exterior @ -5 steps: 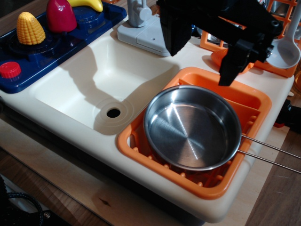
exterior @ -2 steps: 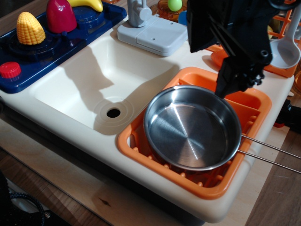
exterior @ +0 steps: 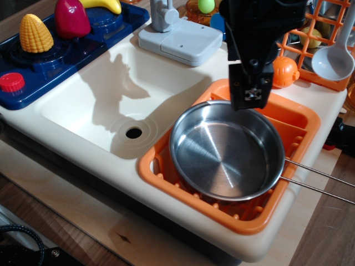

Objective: Put pan from drying rack into sink

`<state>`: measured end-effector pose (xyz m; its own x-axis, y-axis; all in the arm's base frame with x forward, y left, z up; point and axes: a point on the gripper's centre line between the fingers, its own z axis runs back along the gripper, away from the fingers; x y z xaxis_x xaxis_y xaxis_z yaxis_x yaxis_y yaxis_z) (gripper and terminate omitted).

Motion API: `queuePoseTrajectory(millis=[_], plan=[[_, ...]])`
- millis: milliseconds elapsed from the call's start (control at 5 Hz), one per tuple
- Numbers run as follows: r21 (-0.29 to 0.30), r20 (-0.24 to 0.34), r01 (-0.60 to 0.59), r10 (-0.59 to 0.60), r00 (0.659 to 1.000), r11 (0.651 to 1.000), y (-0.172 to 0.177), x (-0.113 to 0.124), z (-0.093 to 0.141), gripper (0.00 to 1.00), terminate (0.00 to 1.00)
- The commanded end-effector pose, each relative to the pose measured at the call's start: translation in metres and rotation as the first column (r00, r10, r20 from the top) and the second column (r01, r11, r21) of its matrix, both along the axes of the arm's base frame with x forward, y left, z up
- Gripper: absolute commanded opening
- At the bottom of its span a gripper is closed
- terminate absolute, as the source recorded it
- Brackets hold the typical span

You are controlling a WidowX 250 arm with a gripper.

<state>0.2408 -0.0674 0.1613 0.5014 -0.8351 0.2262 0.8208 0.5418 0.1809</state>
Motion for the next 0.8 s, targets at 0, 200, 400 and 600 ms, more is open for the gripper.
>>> queuePoseTrajectory(millis=[0, 200, 400, 600], plan=[[-0.058, 0.072, 0.085, -0.081, 0.994, 0.995, 0.012, 0.004, -0.009, 1.00, 0.00], [-0.046, 0.077, 0.101, -0.097, 0.992, 0.994, 0.007, 0.003, -0.021, 1.00, 0.00], [-0.034, 0.077, 0.131, -0.129, 0.989, 0.991, 0.004, 0.004, -0.034, 1.00, 0.00], [-0.019, 0.064, 0.153, -0.151, 0.986, 0.988, 0.006, 0.005, -0.040, 1.00, 0.00]])
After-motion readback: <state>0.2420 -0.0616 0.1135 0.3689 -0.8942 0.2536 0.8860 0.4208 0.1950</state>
